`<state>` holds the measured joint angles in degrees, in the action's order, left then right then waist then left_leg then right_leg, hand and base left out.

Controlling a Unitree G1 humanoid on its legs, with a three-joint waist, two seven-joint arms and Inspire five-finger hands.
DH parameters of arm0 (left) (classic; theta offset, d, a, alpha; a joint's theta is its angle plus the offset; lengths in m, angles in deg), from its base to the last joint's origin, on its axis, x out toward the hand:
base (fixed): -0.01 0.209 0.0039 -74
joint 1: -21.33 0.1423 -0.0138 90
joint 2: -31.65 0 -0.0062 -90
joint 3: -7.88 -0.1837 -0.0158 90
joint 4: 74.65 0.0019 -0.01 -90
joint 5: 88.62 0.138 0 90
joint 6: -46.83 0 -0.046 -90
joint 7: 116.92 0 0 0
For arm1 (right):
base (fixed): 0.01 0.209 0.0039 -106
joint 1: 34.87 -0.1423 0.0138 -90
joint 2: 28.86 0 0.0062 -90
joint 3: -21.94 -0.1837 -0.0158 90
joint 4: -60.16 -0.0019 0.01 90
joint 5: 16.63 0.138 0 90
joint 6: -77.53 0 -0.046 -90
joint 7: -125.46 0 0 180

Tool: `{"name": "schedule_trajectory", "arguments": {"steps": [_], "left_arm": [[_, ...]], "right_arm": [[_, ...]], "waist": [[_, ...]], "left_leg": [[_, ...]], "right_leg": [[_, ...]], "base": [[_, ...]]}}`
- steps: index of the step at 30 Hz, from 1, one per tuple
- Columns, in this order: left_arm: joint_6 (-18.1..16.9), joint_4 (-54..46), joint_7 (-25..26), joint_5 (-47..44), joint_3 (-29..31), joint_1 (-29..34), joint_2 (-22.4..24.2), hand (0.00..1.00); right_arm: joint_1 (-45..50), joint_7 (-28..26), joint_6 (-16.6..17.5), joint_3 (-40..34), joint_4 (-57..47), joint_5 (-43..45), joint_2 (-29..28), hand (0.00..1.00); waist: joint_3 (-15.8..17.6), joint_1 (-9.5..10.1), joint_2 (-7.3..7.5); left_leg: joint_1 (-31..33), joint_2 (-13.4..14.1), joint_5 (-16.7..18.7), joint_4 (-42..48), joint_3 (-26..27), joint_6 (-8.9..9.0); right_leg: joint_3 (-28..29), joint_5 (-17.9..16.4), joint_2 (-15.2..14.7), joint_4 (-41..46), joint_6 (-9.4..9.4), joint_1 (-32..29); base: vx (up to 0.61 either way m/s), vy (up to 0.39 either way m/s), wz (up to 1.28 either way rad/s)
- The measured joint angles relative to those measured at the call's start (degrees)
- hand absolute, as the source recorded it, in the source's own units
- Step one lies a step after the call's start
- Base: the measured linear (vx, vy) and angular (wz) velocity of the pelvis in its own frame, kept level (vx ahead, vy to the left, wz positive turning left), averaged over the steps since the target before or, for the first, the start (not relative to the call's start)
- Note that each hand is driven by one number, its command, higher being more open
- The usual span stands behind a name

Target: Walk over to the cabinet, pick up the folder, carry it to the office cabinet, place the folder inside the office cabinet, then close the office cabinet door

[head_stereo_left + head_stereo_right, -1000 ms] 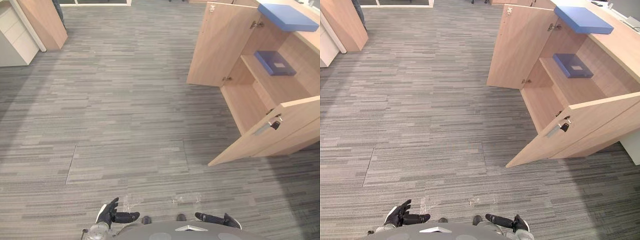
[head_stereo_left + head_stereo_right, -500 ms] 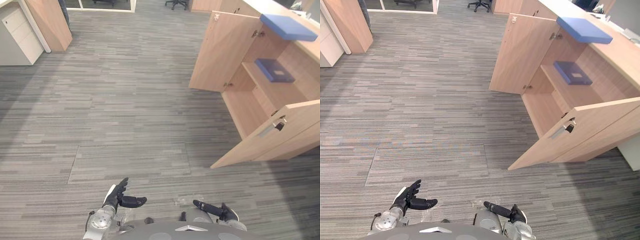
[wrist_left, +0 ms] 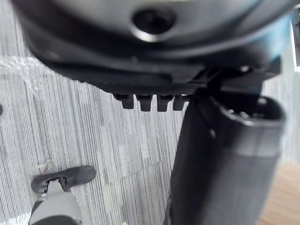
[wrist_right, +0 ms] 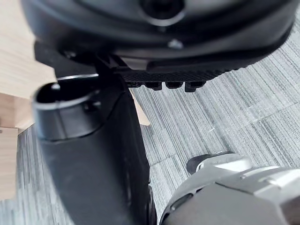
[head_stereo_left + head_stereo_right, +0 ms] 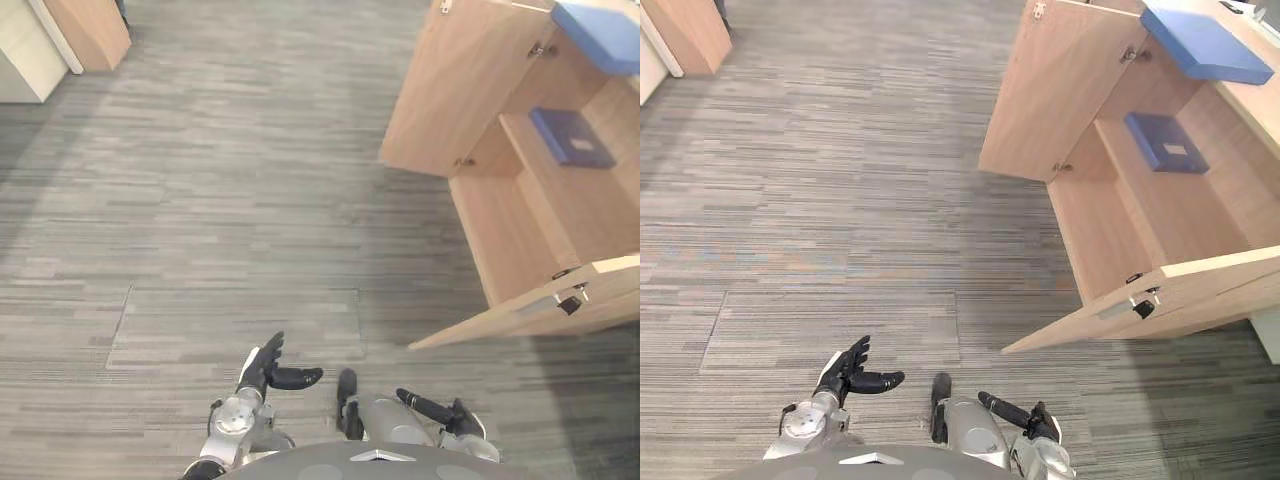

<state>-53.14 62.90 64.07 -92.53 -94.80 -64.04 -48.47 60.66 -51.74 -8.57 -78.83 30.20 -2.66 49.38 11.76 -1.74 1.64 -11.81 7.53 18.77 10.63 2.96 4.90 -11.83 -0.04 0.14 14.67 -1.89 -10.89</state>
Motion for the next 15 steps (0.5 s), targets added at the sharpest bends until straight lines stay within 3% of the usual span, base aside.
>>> {"name": "schedule_trajectory", "arguments": {"steps": [4,6,9,12,14,15], "left_arm": [[0.05,4.69,0.44,-0.1,2.12,-0.72,0.88,1.0],[0.25,7.34,1.49,-0.21,3.79,-0.62,1.02,1.0],[0.24,9.3,2.42,-0.17,6.0,-0.32,0.47,1.0],[0.54,9.9,2.57,-0.35,7.23,0.57,-0.26,1.0],[0.7,9.9,2.75,-0.37,8.49,0.73,0.16,1.0],[1.19,9.9,2.82,-0.44,9.64,0.89,0.55,1.0]], "right_arm": [[0.14,-0.22,0.21,0.03,0.44,0.0,-0.59,1.0],[0.06,-0.61,0.37,0.03,0.45,0.09,-0.6,1.0],[0.18,-1.01,0.35,0.03,1.05,0.15,-0.15,1.0],[0.44,-0.99,0.34,0.06,3.3,0.41,0.73,1.0],[0.65,-1.03,0.32,0.27,4.03,0.52,1.63,1.0],[0.66,-1.02,0.37,0.28,4.52,0.54,2.03,1.0]], "waist": [[-0.55,-0.67,1.07],[-0.85,-1.73,0.58],[-2.19,-1.76,-0.17],[-4.19,-1.58,-1.31],[-4.72,-1.33,-2.78],[-5.12,-1.11,-3.57]], "left_leg": [[-1.7,0.4,-1.66,-3.58,0.84,0.26],[-1.41,1.18,-1.87,-3.86,0.47,0.64],[0.41,2.92,-1.45,-1.15,0.06,1.64],[7.76,6.02,-1.1,15.37,-1.42,2.13],[11.39,8.83,-1.74,27.24,-1.76,1.17],[13.39,10.77,-3.99,34.52,-1.55,0.23]], "right_leg": [[0.04,-4.89,-0.65,6.83,-0.48,-3.32],[-0.92,-6.55,-0.57,8.12,-0.71,-4.03],[-2.24,-7.56,0.74,6.75,-1.39,-3.47],[-3.46,-7.22,3.81,-0.82,-1.12,1.86],[-3.65,-7.15,6.48,-3.43,-2.49,5.7],[-3.6,-6.94,8.13,-4.63,-4.7,8.3]], "base": [[0.14,-0.077,-0.01],[0.12,-0.07,0.19],[0.11,-0.087,0.16],[0.2,-0.153,0.23],[0.23,-0.136,0.01],[0.2,-0.086,-0.17]]}}
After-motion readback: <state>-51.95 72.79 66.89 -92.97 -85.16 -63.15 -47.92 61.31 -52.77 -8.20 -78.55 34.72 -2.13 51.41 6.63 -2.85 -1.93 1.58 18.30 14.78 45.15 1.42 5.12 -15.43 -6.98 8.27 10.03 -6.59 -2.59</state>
